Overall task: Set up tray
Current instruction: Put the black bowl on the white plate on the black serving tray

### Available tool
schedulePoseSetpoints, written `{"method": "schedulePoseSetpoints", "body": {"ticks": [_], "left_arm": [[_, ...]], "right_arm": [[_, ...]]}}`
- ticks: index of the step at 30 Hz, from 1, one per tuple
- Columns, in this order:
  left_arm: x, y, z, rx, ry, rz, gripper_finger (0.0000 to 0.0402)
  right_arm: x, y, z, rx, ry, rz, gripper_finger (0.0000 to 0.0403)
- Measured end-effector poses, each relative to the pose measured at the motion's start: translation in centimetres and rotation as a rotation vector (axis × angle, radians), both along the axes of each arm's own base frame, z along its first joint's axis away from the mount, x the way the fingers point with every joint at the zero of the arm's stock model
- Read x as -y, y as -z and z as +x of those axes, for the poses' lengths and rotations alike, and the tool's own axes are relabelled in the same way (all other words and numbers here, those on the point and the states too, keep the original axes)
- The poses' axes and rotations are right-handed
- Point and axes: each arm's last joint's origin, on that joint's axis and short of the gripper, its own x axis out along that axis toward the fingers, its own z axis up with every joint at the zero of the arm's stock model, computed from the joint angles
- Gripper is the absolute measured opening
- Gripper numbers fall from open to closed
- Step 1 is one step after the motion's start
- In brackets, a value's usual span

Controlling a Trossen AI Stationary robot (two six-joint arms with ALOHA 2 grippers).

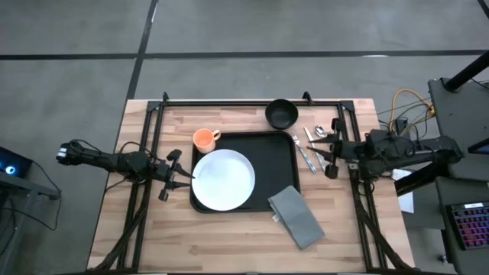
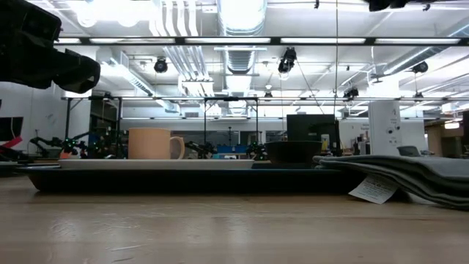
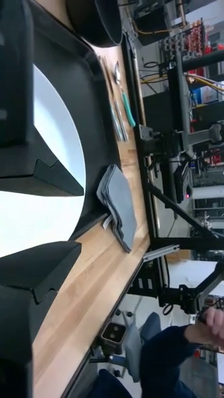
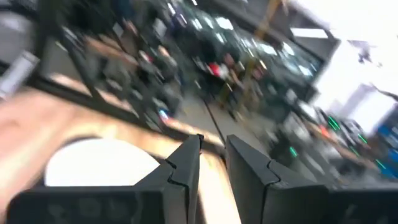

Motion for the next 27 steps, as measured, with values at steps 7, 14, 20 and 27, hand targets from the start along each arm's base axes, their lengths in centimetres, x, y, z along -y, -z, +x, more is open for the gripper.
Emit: {"method": "schedulePoseSetpoints", "body": {"ticks": [7, 14, 20, 27], "left_arm": [[0.0, 0.0, 0.0, 0.002, -0.001, 0.004, 0.0109], [0.0, -0.5, 0.1, 0.053, -0.002, -0.004, 0.0109], [0.0, -0.4, 0.1, 0.021, -0.013, -0.102, 0.0109], [0.0, -0.4, 0.1, 0.016, -0.014, -0.101, 0.0109]], "right_arm": [[0.5, -0.7, 1.6, -0.063, 0.159, 0.001, 0.0098], [1.6, -0.6, 2.9, -0.115, 0.248, 0.010, 0.0178], [3.2, 0.3, 4.0, -0.181, 0.341, -0.003, 0.0225], [5.5, 1.9, 5.3, -0.285, 0.445, 0.003, 0.0246]]}}
